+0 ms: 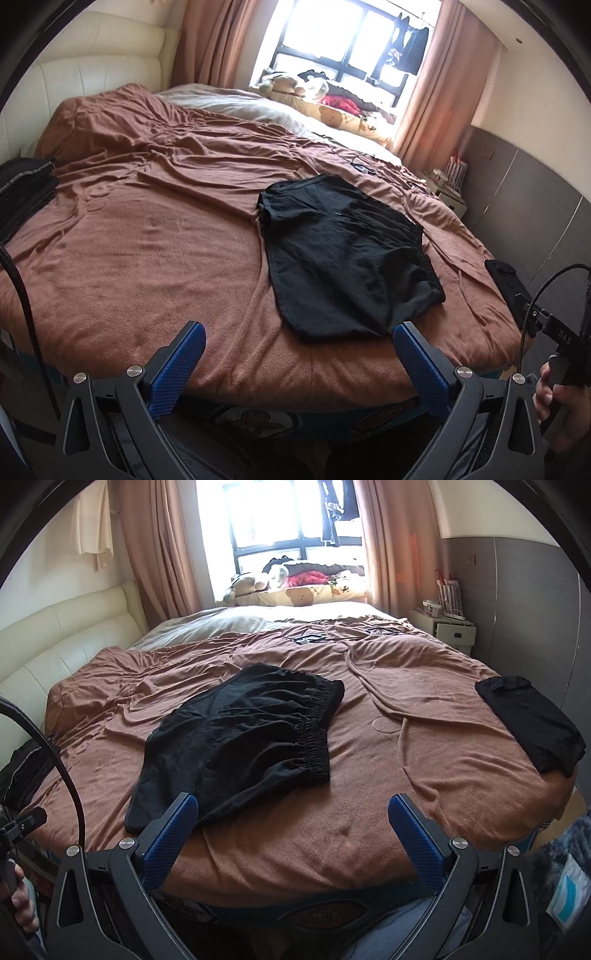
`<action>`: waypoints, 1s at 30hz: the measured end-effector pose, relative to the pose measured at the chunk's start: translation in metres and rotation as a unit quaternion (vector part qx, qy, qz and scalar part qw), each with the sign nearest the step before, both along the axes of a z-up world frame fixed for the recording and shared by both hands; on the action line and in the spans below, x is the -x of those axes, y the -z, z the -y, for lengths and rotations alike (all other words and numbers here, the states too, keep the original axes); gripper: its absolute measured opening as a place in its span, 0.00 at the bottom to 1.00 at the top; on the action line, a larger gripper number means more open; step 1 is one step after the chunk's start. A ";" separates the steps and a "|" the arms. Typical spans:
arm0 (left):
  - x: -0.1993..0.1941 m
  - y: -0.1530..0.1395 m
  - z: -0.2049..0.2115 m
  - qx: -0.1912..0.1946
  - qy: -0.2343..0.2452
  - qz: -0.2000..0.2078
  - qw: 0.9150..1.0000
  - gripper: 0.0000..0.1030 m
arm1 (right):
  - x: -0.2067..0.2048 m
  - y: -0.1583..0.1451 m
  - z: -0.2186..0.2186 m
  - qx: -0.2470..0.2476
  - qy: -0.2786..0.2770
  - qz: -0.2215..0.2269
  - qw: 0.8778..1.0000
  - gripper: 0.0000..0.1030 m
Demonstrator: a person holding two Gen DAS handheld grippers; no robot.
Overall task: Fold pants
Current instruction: 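Move both grippers down toward the black shorts on the bed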
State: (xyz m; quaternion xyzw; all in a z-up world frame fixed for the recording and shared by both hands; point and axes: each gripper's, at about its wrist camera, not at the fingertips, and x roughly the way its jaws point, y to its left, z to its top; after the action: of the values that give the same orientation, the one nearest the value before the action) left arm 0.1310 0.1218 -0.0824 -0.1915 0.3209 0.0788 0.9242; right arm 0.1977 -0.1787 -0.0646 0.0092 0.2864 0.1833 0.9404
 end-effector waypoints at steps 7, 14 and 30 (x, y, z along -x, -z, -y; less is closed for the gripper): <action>-0.027 0.030 -0.010 0.035 -0.006 -0.034 0.999 0.92 | -0.034 0.023 -0.012 0.003 0.004 -0.017 1.000 1.00; -0.051 0.055 -0.016 0.073 -0.007 -0.062 0.995 0.87 | -0.073 0.043 -0.018 0.005 0.020 -0.050 0.999 1.00; -0.086 0.088 -0.031 0.167 -0.009 -0.088 0.982 0.72 | -0.146 0.084 -0.021 -0.058 -0.030 -0.163 0.984 0.79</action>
State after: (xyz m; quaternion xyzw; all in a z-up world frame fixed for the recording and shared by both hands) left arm 0.2170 0.1526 -0.1706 -0.3380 0.4076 0.0488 0.8469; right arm 0.3437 -0.1577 -0.1488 0.0846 0.4254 0.2240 0.8728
